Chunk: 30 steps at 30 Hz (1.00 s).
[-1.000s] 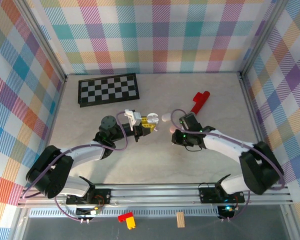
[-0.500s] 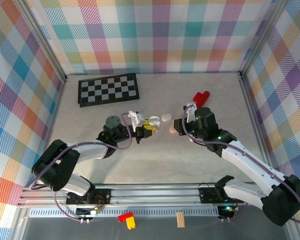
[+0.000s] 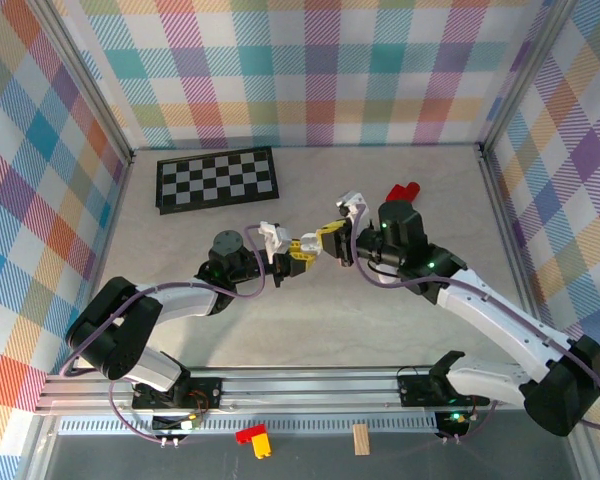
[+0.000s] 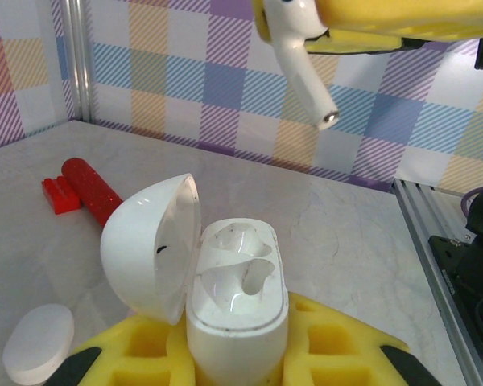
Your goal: Insert wireless bluetooth earbuds into charging case
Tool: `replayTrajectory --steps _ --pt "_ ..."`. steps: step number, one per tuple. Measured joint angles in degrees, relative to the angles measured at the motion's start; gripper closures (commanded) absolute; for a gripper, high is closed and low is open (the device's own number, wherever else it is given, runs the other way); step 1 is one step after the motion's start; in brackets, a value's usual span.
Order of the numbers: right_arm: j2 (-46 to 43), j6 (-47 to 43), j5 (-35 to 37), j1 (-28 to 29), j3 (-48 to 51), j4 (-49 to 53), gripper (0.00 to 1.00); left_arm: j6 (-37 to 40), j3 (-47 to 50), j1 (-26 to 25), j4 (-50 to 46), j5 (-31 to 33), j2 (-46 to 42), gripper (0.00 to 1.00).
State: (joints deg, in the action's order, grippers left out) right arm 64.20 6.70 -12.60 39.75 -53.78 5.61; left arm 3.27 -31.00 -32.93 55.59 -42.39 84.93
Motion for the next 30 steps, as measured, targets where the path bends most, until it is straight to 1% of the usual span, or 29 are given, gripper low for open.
replayTrajectory --steps 16,30 --pt "3.72 -3.13 -0.09 0.46 -0.46 0.48 0.83 -0.26 -0.96 0.0 0.04 -0.44 0.0 1.0" --pt "3.91 -4.55 0.72 0.46 -0.46 0.94 0.83 -0.72 -1.31 0.0 0.02 -0.61 0.0 1.0"
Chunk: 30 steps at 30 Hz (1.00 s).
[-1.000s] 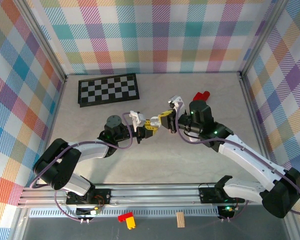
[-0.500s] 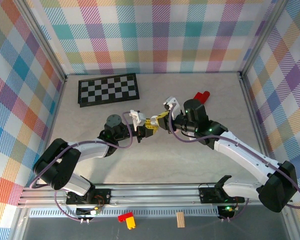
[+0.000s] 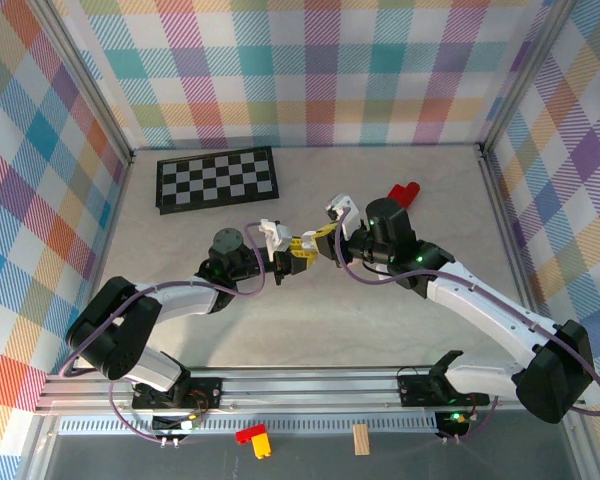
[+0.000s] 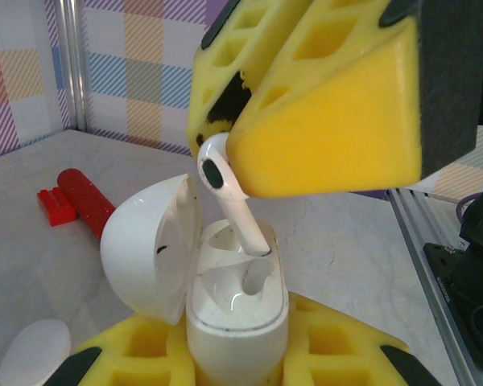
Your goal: Insert wireless bluetooth earbuds into charging case
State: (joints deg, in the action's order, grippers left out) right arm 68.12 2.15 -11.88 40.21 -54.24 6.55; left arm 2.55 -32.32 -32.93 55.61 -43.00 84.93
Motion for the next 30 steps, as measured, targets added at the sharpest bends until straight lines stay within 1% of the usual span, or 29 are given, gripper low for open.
replayTrajectory --steps 5,11,15,16,18,23,26,30 --pt "0.15 -0.13 -0.04 0.0 0.0 -0.09 0.83 -0.48 -0.61 -0.02 -0.04 0.02 0.0 1.0" --pt "0.33 -0.55 -0.9 -0.07 0.0 -0.04 0.77 -1.29 -0.63 -0.04 -0.09 0.13 -0.02 1.0" --pt "0.33 -0.57 -1.68 0.0 0.0 0.59 0.69 -1.49 -1.73 -0.04 -0.11 0.5 0.0 1.0" --pt "0.26 -0.48 -1.7 0.0 0.0 0.37 0.67 -1.53 -1.9 -0.04 -0.07 0.63 0.0 1.0" --pt "0.02 -0.02 -1.7 0.0 0.0 0.33 0.57 -1.64 -2.03 -0.04 -0.09 0.66 0.0 1.0" --pt "-1.49 2.08 -0.52 0.0 0.17 -0.11 0.45 -1.66 -2.25 -0.04 0.0 0.66 0.0 1.0" --pt "-3.02 3.78 0.96 -0.02 0.24 -0.74 0.41 -1.66 -2.32 -0.04 0.02 0.66 0.0 1.0" --pt "-4.61 6.08 2.45 -0.83 0.24 -1.42 0.4 -1.66 -2.34 -0.04 0.17 0.59 0.0 1.0"
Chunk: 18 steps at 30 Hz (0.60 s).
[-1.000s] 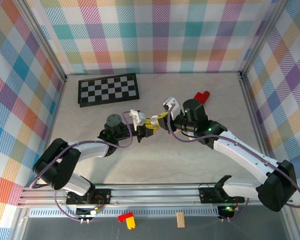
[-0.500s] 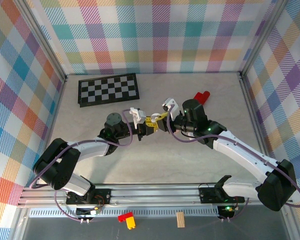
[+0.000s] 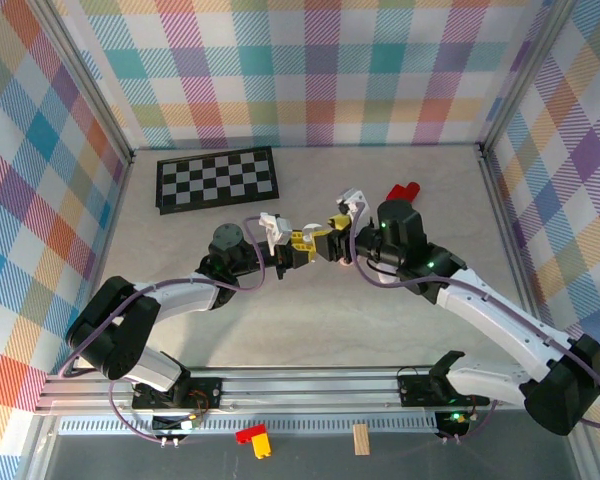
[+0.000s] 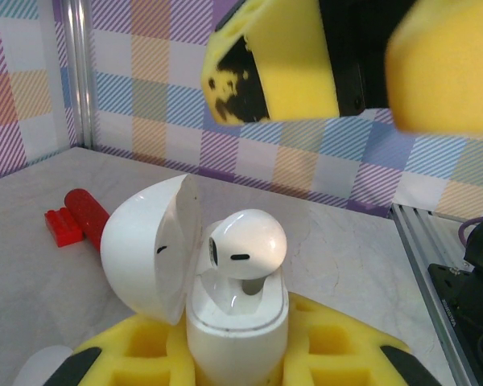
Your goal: Insert wireless bluetooth earbuds into charging case
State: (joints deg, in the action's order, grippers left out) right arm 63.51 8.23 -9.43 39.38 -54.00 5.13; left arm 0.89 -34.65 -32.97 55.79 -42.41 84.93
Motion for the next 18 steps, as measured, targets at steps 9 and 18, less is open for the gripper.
replayTrajectory --steps 9,18 --pt "2.64 1.29 0.83 -0.79 0.0 0.24 0.39 0.0 0.0 0.0 0.24 -0.17 0.0 1.0" --pt "4.81 1.51 0.92 -0.79 -0.7 0.39 0.38 -0.04 0.0 0.0 -0.33 -0.35 0.0 1.0"
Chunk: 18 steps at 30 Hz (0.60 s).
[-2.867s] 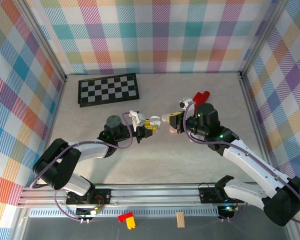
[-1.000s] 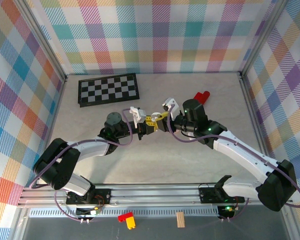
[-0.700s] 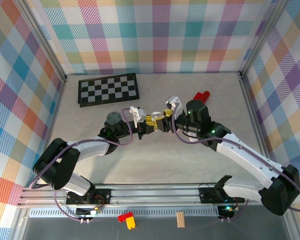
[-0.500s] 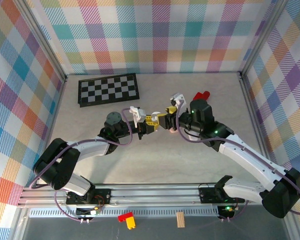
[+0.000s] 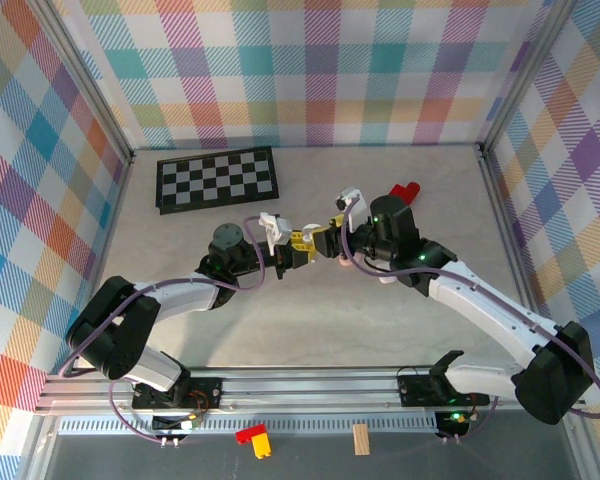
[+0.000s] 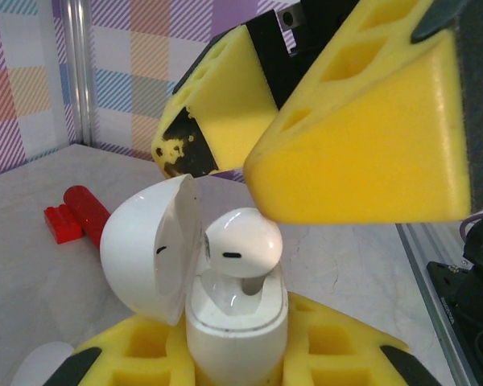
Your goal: Insert wireless bluetooth earbuds into charging case
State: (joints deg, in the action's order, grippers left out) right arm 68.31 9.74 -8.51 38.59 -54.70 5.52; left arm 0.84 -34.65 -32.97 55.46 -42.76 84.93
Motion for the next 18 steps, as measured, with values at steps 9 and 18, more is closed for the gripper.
replayTrajectory --steps 9,18 --pt "2.89 0.37 1.81 0.0 -1.25 0.98 0.35 0.0 0.0 0.0 0.17 -0.2 0.0 1.0" --pt "-0.39 2.36 -0.44 -0.09 -0.28 -0.5 0.27 -1.07 0.11 0.57 3.82 0.04 0.81 1.0"
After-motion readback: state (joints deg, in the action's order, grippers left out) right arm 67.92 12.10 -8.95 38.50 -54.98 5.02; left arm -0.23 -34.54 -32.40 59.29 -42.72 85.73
